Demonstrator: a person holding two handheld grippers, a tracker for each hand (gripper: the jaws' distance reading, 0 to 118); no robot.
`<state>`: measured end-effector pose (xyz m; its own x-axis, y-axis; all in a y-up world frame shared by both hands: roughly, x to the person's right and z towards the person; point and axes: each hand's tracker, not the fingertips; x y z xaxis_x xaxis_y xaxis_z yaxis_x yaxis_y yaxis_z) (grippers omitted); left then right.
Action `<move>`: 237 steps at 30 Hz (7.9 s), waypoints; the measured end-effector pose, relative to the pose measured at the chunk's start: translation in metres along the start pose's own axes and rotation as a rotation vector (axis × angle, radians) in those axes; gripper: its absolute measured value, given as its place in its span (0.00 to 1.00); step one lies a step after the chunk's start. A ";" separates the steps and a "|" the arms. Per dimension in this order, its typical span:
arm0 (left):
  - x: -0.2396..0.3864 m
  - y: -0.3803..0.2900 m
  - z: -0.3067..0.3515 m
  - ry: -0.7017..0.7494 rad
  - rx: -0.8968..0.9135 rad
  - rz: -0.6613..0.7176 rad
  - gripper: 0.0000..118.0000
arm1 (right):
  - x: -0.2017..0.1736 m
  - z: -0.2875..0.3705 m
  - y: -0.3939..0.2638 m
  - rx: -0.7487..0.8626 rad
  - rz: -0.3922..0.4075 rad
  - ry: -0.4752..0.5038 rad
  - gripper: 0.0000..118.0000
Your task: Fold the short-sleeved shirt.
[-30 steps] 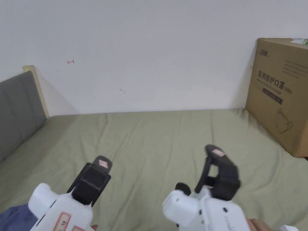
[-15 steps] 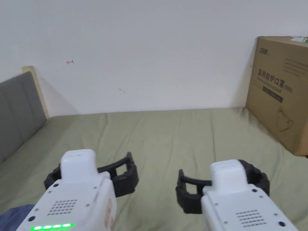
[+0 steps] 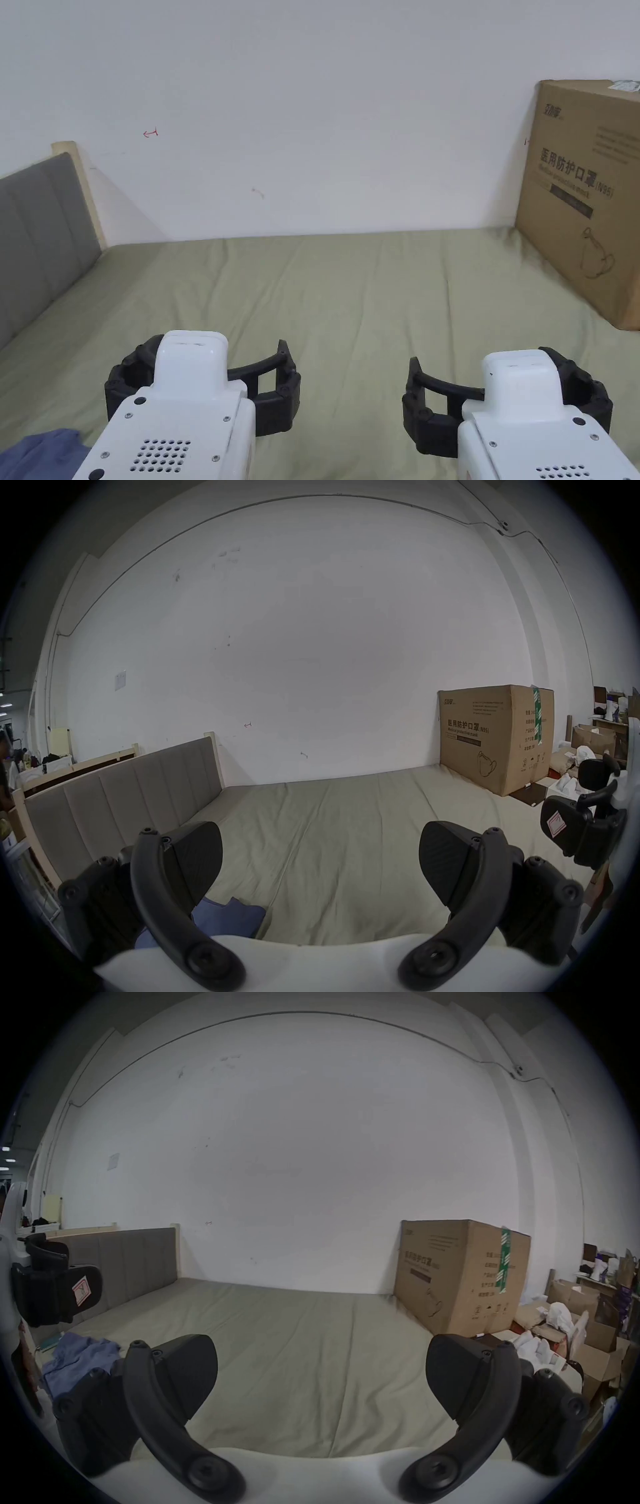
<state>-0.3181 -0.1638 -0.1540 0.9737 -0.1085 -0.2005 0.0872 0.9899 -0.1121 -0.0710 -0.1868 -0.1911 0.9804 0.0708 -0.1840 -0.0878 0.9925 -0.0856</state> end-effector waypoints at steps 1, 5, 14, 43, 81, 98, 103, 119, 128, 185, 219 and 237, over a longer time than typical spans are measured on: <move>0.000 0.000 0.000 -0.002 0.001 -0.001 0.97 | -0.002 0.000 -0.001 0.010 0.004 0.028 0.99; -0.001 -0.001 0.000 -0.022 -0.007 0.025 0.88 | -0.007 -0.003 -0.003 0.004 0.097 -0.018 0.99; -0.004 -0.002 0.001 -0.022 -0.024 0.063 0.02 | 0.005 -0.012 0.002 -0.006 -0.034 -0.049 0.03; -0.118 0.002 0.077 0.427 -0.038 0.071 0.00 | -0.146 -0.029 0.030 -0.066 -0.025 0.552 0.00; -0.254 -0.223 -0.120 0.380 -0.845 0.354 0.95 | -0.182 -0.097 -0.040 -0.385 0.093 0.564 0.00; -0.271 -0.229 -0.126 0.453 -0.899 0.526 0.03 | -0.156 -0.102 -0.049 -0.436 0.101 0.513 0.00; -0.267 -0.194 -0.122 0.408 -0.853 0.508 0.03 | -0.132 -0.101 -0.044 -0.433 0.045 0.474 0.00; -0.029 0.015 -0.166 -0.379 -0.493 0.408 0.03 | -0.025 -0.076 0.002 -0.308 -0.063 0.203 0.00; 0.177 0.007 -0.173 -0.691 -0.602 0.193 0.03 | 0.090 -0.046 0.002 -0.295 -0.143 -0.088 0.00; -0.080 -0.203 -0.242 0.114 -1.020 0.113 0.01 | 0.045 -0.114 -0.093 -0.659 -0.087 0.070 0.00; -0.111 -0.071 -0.207 0.092 -0.715 0.161 0.01 | 0.121 -0.339 -0.062 -0.897 -0.037 0.151 0.01; -0.118 0.159 -0.248 0.153 -0.283 0.124 0.01 | 0.211 -0.268 0.219 -0.454 -0.122 0.039 0.01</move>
<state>-0.4716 -0.0163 -0.3894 0.9285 -0.0228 -0.3706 -0.1125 0.9340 -0.3392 0.0700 0.0183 -0.5108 0.9817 -0.0564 -0.1821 -0.0489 0.8486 -0.5268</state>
